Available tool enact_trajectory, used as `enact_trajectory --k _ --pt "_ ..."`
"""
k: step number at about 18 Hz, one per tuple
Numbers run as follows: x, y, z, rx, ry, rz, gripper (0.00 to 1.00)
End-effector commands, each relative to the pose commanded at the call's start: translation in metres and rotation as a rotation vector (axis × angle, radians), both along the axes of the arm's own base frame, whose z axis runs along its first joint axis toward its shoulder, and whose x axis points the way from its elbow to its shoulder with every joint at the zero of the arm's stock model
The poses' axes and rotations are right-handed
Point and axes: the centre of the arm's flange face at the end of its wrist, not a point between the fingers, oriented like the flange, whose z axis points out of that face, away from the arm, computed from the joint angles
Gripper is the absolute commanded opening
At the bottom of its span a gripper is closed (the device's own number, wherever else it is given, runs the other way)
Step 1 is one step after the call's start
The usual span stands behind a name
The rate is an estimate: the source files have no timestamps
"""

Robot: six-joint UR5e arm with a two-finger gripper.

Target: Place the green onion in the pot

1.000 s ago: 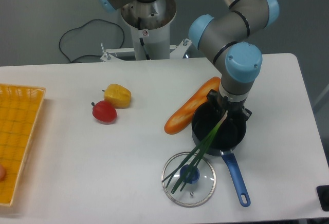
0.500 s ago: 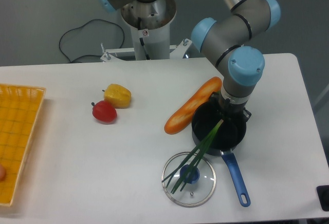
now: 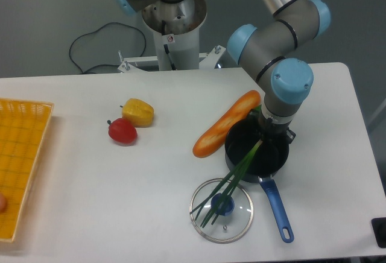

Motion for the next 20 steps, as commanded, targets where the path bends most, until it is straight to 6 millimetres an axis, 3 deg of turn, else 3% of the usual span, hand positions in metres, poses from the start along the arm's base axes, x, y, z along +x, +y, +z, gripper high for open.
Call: enact_trajectory --k 20 --pt "-0.002 0.002 -0.030 -0.019 -0.039 -0.028 0.00"
